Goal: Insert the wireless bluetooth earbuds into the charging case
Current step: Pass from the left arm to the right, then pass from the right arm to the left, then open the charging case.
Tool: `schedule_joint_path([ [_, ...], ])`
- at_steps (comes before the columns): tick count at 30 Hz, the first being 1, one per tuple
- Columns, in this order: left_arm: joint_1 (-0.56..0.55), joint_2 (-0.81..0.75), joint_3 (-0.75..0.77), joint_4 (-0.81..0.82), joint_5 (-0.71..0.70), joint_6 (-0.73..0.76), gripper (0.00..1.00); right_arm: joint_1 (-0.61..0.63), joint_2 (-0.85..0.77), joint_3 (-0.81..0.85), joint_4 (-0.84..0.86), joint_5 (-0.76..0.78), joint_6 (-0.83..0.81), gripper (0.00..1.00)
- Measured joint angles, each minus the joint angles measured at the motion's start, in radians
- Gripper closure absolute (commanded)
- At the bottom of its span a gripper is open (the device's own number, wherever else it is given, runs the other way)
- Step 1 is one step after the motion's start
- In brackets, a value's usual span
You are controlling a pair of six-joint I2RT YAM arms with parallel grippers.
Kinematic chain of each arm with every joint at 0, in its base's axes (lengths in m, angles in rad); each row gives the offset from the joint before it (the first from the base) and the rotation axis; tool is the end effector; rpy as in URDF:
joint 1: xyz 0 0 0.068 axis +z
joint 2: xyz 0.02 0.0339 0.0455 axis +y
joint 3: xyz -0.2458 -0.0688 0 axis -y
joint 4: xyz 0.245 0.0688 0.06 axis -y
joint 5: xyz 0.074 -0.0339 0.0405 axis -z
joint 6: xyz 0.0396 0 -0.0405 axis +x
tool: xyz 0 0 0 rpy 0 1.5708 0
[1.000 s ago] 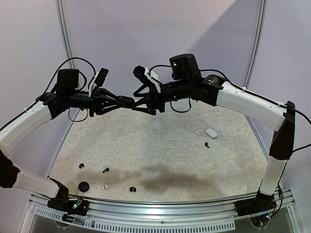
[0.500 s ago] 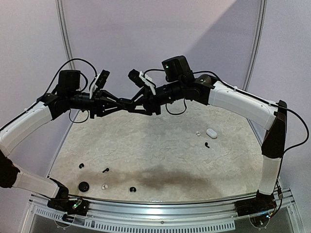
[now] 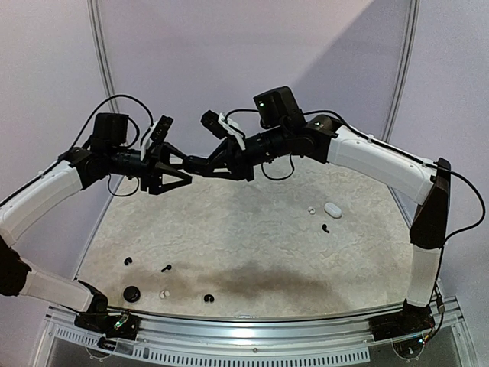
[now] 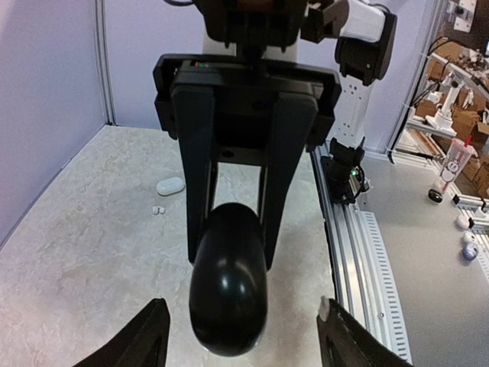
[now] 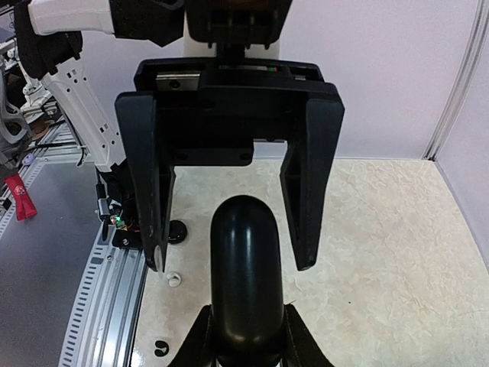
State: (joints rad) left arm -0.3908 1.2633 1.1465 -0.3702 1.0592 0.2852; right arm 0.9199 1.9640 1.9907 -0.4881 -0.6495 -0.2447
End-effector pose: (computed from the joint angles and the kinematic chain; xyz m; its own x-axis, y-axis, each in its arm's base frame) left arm 0.2443 -0.1380 0.3351 -0.1623 0.2158 -0.9628 0.9844 0.1025 -0.1429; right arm 0.2548 0.3741 0.3601 -0.0287 -0.3562 -0.9340 -0.9984 -0.0356 0.0443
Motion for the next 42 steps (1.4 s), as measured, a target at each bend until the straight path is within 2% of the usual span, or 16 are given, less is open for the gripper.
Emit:
schedule_joint_path([
  [6, 0.0, 0.0, -0.021, -0.027, 0.002, 0.042, 0.53, 0.0, 0.0, 0.0, -0.006, 0.013, -0.018, 1.0],
  [15, -0.002, 0.0, -0.06, 0.131, -0.002, -0.095, 0.68, 0.0, 0.0, 0.0, -0.006, 0.016, -0.023, 1.0],
  [20, -0.005, 0.0, -0.067, 0.174, -0.004, -0.118, 0.98, 0.0, 0.0, 0.0, -0.006, 0.018, -0.018, 1.0],
  [21, -0.006, 0.0, -0.069, 0.183, -0.007, -0.116, 1.0, -0.002, 0.0, 0.0, -0.006, 0.018, -0.014, 1.0],
  [22, -0.006, 0.0, -0.071, 0.19, -0.01, -0.122, 1.0, -0.002, 0.0, 0.0, -0.005, 0.016, -0.014, 0.98],
  [25, -0.008, 0.0, -0.074, 0.195, -0.012, -0.13, 1.0, -0.003, 0.0, 0.0, -0.005, 0.016, -0.014, 0.69],
  [26, -0.008, 0.0, -0.074, 0.195, -0.013, -0.13, 1.0, -0.003, 0.0, 0.0, -0.005, 0.016, -0.013, 0.62],
  [28, -0.008, 0.0, -0.074, 0.194, -0.016, -0.126, 1.0, -0.003, 0.0, 0.0, -0.003, 0.02, -0.008, 0.56],
  [33, -0.016, -0.001, -0.074, 0.159, -0.025, -0.048, 1.0, -0.003, -0.001, 0.0, 0.03, 0.046, 0.002, 0.55],
  [42, -0.017, -0.013, -0.074, 0.064, -0.066, 0.109, 1.0, -0.006, -0.002, -0.001, 0.044, 0.068, 0.037, 0.63],
])
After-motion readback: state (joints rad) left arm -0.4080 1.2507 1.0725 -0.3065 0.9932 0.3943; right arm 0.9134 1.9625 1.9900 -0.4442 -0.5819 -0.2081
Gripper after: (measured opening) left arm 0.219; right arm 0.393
